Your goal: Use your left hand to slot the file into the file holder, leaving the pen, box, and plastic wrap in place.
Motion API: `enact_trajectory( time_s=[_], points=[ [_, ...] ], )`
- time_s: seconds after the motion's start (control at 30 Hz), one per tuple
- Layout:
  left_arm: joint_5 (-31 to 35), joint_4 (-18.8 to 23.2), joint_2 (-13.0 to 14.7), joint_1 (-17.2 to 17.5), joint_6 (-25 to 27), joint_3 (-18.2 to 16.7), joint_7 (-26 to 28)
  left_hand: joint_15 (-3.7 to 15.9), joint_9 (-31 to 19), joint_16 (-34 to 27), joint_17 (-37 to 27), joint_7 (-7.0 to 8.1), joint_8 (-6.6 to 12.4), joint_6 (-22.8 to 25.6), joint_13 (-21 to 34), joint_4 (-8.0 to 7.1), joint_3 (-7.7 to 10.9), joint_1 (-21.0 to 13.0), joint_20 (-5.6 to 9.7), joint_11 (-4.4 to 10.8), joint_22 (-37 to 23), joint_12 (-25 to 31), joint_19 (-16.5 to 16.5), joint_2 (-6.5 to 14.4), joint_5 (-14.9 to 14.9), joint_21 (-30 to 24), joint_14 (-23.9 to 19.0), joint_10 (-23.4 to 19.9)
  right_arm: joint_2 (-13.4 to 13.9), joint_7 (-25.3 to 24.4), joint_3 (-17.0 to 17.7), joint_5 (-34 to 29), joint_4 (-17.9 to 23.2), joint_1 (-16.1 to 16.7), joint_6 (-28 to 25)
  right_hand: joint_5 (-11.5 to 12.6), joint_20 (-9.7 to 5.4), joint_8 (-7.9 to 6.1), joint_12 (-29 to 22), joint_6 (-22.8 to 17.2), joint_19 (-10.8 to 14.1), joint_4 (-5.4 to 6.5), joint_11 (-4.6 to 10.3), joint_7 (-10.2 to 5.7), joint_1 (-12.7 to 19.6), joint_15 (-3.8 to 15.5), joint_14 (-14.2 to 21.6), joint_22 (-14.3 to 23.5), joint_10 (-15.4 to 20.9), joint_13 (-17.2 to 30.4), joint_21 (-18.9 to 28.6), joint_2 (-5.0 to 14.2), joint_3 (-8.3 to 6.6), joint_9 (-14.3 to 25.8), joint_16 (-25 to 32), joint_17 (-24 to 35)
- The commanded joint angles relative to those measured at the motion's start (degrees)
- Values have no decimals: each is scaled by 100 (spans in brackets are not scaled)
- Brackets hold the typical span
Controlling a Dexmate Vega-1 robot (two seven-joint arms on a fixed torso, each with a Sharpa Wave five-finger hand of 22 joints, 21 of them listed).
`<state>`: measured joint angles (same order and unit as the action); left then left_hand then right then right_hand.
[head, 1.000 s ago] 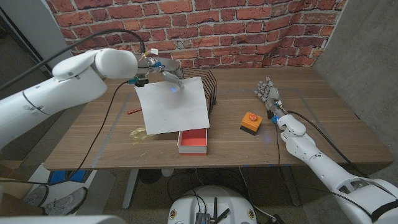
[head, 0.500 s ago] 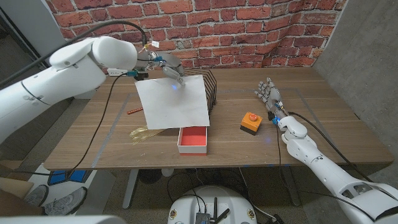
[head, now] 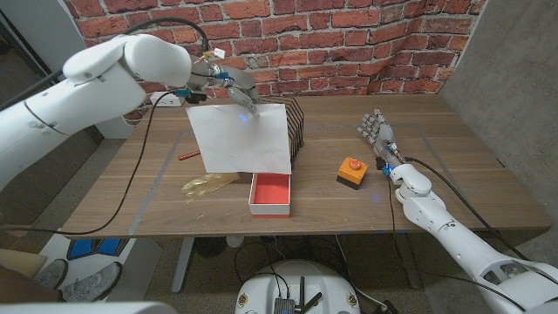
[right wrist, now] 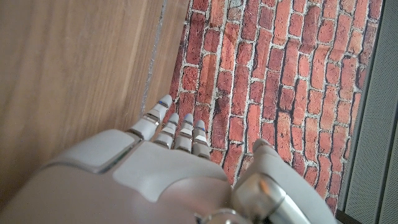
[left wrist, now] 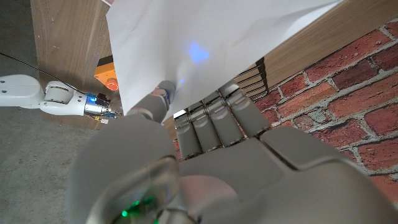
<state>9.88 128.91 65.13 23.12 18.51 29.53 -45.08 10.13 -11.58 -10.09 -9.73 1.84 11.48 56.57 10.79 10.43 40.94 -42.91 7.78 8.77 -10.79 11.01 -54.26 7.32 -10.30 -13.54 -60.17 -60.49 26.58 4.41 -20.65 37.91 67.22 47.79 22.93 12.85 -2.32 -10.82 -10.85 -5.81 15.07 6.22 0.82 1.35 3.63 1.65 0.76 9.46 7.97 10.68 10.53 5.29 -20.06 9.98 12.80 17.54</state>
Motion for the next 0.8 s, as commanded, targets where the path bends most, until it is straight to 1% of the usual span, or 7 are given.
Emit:
enact_trajectory(
  time_s=[0.03, 0.13, 0.17, 0.4, 0.57, 0.63, 0.8],
  points=[
    [59, -75, -81, -373, -257, 1, -422, 320, -31, -20, -19, 8, 46, -6, 12, -25, -7, 31, 318, 21, -10, 5, 33, 15, 9, -19, 27, 0, 48, -163, -9, -93, 184, 94, -33, -22, -89, 4, -45, -40, -38, -43, -14, -24, 4, 94, 33, 12, 67, -2, -13, 209, -18, 9, 26, -6],
    [50, -117, -99, -419, -403, -25, -443, 314, -31, -18, -17, 10, 46, -7, 12, -25, -9, 36, 318, 25, -11, 2, 36, 12, 9, -20, 34, 8, 48, -159, -3, -78, 203, 113, -25, -24, -91, 5, -41, -39, -41, -40, -21, -21, -1, 75, 39, 11, 63, -2, -12, 208, -20, 9, 26, -9],
    [82, -97, -103, -428, -373, -29, -443, 314, -31, -21, -18, 9, 46, -6, 12, -29, -8, 38, 317, 24, -11, 3, 36, 18, 9, -21, 29, 7, 52, -162, -3, -78, 212, 121, -27, -24, -92, 6, -40, -37, -43, -39, -20, -20, -3, 78, 37, 11, 62, -2, -11, 208, -20, 9, 25, -9],
    [268, -61, -83, -424, -590, -85, -364, 328, -32, -24, -20, 21, 49, -4, 12, -22, -4, 30, 322, 23, -11, 7, 38, 26, 7, -25, 28, -1, 60, -181, 3, -68, 256, 162, -36, -29, -85, 8, -33, -35, -42, -26, -34, -13, -22, 41, 39, 11, 55, -3, -4, 204, -19, 9, 22, -12],
    [411, 10, -69, -389, -586, -154, -304, 325, -32, -26, -21, 25, 50, -2, 12, -23, -5, 32, 317, 23, -11, 4, 36, 26, 8, -28, 25, 6, 65, -200, 5, -70, 275, 174, -45, -32, -83, 7, -31, -37, -45, -18, -40, -17, -33, 31, 44, 10, 58, -3, -1, 203, -21, 9, 21, -14],
    [444, 1, -58, -363, -684, -192, -246, 324, -32, -26, -21, 21, 50, -3, 12, -22, -5, 31, 319, 17, -11, 2, 38, 25, 8, -29, 27, 11, 66, -197, 4, -67, 277, 174, -51, -34, -79, 7, -30, -37, -43, -17, -39, -21, -38, 31, 46, 10, 58, -3, 1, 201, -19, 9, 22, -13],
    [601, 56, -37, -267, -718, -276, -94, 335, -32, -37, -27, 26, 54, 4, 12, -11, -5, 14, 322, 20, -12, 4, 41, 31, 7, -31, 9, 7, 70, -200, -4, -73, 286, 172, -68, -35, -78, 7, -29, -37, -40, -13, -39, -14, -43, 23, 49, 10, 57, -3, 4, 201, -20, 9, 22, -14]
  ],
)
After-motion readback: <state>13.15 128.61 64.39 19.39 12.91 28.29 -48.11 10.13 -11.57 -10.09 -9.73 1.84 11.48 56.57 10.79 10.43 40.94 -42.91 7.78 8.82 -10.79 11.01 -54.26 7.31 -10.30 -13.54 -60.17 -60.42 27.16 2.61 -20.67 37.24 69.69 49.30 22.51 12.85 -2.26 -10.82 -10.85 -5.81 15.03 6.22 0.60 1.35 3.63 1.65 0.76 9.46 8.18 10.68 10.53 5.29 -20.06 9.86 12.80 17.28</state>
